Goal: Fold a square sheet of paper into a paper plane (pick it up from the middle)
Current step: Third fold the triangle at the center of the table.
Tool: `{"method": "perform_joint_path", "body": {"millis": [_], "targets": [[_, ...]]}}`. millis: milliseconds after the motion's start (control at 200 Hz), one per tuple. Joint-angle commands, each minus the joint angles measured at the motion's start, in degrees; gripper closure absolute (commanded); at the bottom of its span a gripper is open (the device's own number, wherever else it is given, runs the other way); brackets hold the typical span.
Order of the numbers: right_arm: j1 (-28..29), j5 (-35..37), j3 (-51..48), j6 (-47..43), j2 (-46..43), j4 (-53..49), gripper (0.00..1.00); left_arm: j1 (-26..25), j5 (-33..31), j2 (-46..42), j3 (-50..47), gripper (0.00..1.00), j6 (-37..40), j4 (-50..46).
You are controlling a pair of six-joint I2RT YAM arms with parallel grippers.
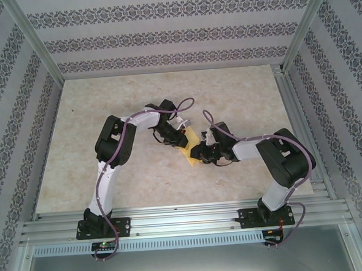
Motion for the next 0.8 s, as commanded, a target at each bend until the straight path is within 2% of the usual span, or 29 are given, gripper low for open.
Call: {"method": "perform_joint_path", "body": {"millis": [0, 290, 564, 794], "targets": [[0.9, -0.2, -0.8, -0.3, -4.1, -0.8, 0.76, 1.4, -3.8, -1.2, -1.4, 1.0, 1.2, -1.6], [2.3, 1.2, -0.6, -0.2, -1.5, -1.1, 0.81, 1.5, -3.8, -1.0, -1.2, 1.0, 1.4, -2.0], [3.4, 0.5, -0.9, 0.6, 3.2, 1.2, 0.81, 1.5, -3.8, -1.0, -1.2, 1.0, 1.2, -1.9], [3.6, 1.0, -1.3, 0.5, 3.2, 0.2, 0.81, 1.6, -4.1, -1.1, -1.0, 1.0, 1.2, -2.1]]}}
